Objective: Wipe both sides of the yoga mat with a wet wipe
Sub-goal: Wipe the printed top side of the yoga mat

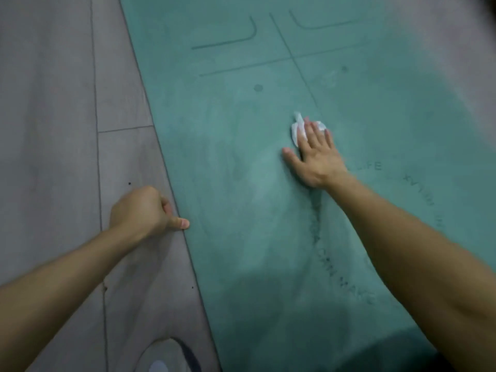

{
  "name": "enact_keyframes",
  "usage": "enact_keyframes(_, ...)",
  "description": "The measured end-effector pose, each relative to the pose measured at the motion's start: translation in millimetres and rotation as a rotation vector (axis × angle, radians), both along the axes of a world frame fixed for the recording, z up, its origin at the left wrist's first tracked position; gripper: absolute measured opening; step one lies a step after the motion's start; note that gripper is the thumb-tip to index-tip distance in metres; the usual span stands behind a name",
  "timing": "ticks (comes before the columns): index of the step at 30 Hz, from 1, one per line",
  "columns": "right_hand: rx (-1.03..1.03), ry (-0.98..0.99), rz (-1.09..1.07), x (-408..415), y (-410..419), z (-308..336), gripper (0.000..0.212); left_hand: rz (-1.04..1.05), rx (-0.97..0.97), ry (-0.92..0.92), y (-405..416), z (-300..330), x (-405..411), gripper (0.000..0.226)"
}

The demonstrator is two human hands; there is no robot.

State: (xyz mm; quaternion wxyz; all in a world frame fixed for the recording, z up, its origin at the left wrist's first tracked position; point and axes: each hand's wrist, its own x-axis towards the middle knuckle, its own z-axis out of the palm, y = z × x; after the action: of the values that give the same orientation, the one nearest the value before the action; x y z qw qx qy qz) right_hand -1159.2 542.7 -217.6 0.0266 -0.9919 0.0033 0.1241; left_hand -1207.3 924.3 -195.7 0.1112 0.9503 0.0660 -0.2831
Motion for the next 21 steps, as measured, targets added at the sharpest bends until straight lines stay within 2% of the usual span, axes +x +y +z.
enact_keyframes(2, 0.043, -0.014, -0.13, 1.8, 4.8, -5.9, 0.091, -0.03, 0.041, -0.067, -4.0, 0.6, -10.6, 0.056)
enact_keyframes(3, 0.054, -0.052, -0.07, -13.7, 24.7, -11.3, 0.09, -0.056, 0.065, -0.12, -6.0, 0.8, -18.9, 0.054)
enact_keyframes(5, 0.107, -0.09, 0.291, -68.4, 75.2, -15.4, 0.086, -0.09, 0.112, -0.208, -8.5, 1.4, -31.0, 0.051)
enact_keyframes(7, 0.163, -0.032, 0.679, -131.8, 107.5, -12.0, 0.083, -0.133, 0.15, -0.22, -8.8, 2.1, -32.1, 0.05)
enact_keyframes(9, 0.187, 0.016, 0.825, -151.4, 93.0, -8.2, 0.08, -0.162, 0.158, -0.227, -13.9, 7.3, -28.8, 0.05)
enact_keyframes(11, 0.134, -0.045, 0.671, -118.0, 45.4, -9.0, 0.078, -0.202, 0.15, -0.232, -26.2, 16.5, -25.6, 0.049)
enact_keyframes(14, 0.028, -0.028, 0.102, -51.5, -42.3, -3.2, 0.083, -0.306, 0.078, -0.235, -46.2, 29.3, -29.0, 0.054)
enact_keyframes(16, 0.053, -0.014, -0.165, -42.1, -61.6, -4.8, 0.089, -0.405, 0.014, -0.257, -60.5, 33.7, -38.2, 0.072)
enact_keyframes(17, 0.072, -0.038, -0.193, -50.3, -47.9, -8.4, 0.09, -0.469, 0.032, -0.27, -66.0, 33.9, -43.4, 0.092)
enact_keyframes(19, 0.116, -0.113, 0.041, -88.9, 7.2, -10.8, 0.089, -0.575, 0.121, -0.261, -69.8, 27.9, -50.5, 0.146)
enact_keyframes(21, 0.185, -0.069, 0.454, -146.7, 61.8, -8.4, 0.087, -0.631, 0.156, -0.223, -68.9, 20.4, -55.0, 0.171)
